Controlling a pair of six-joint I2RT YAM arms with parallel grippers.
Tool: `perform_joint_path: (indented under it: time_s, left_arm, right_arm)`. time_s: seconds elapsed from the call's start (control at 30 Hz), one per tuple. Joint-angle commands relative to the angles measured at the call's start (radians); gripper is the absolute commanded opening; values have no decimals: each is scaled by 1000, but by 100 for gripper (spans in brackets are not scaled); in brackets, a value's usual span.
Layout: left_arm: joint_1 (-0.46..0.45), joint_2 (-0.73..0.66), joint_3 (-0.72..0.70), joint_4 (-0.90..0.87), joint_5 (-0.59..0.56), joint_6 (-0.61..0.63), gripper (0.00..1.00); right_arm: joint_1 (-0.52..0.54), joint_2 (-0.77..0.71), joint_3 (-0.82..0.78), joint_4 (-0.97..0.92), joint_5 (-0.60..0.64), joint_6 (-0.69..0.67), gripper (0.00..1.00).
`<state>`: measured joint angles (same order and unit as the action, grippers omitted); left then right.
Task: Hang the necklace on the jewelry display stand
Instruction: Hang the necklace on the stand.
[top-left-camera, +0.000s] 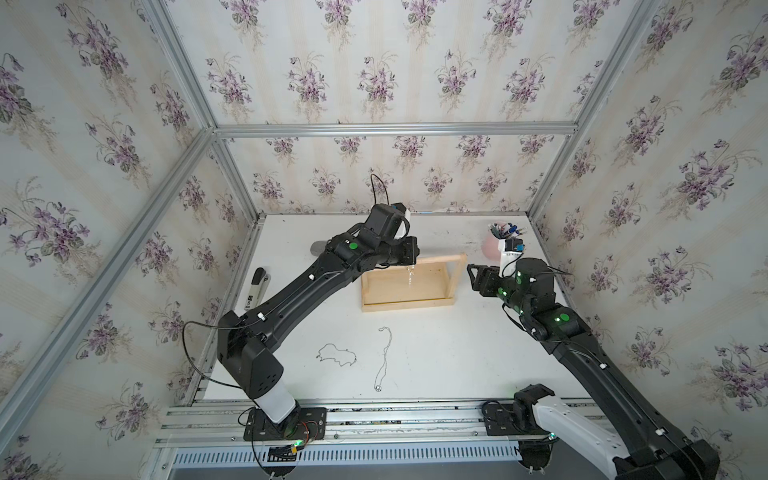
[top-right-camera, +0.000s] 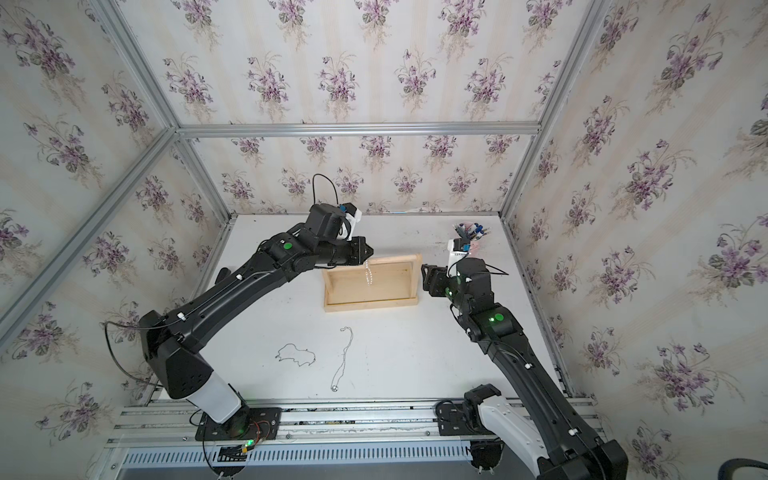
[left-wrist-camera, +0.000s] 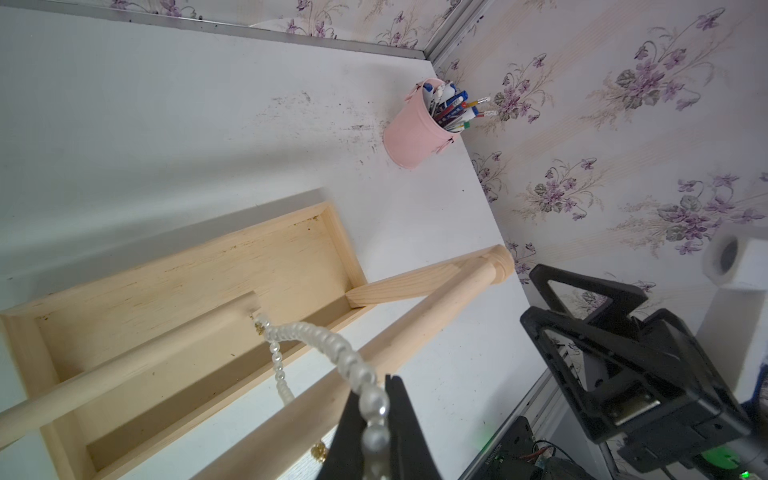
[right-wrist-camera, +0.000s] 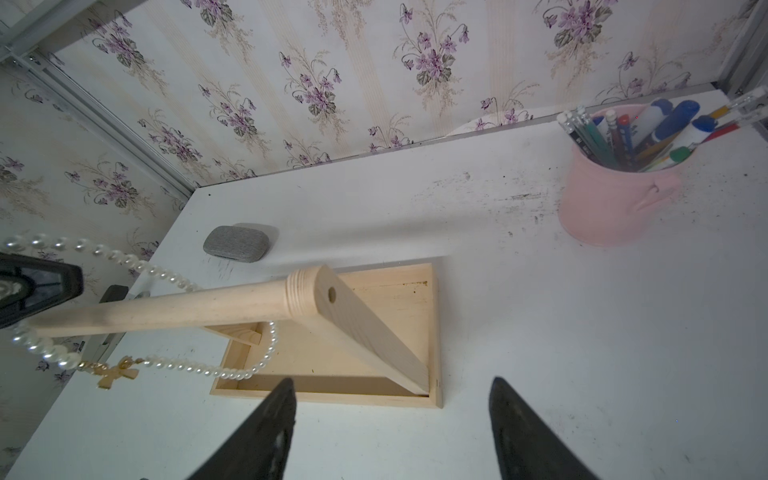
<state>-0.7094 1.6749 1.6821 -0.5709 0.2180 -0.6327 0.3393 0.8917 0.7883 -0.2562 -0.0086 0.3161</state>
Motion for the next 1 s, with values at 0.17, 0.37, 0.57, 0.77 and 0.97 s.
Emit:
perform_joint_path:
  time_s: [0.17, 0.37, 0.57, 0.77, 0.97]
  left_arm:
    - [-83, 92, 89, 72, -102, -23, 7]
    - [-129, 192, 201, 55, -121, -14, 7]
    - [-155, 253, 280, 32, -153, 2, 8]
    - [-162, 275, 293, 26, -186, 8, 15]
    - [-171, 277, 304, 17, -193, 10, 33]
  right_arm:
    - [-2, -84, -26, -1, 47, 44, 72]
    - [-3, -107, -27, -21, 39, 30, 72]
    - [-2, -134, -38, -22, 32, 26, 72]
    - [-2, -143, -45, -24, 24, 20, 72]
    - [-2, -148, -49, -23, 13, 17, 73]
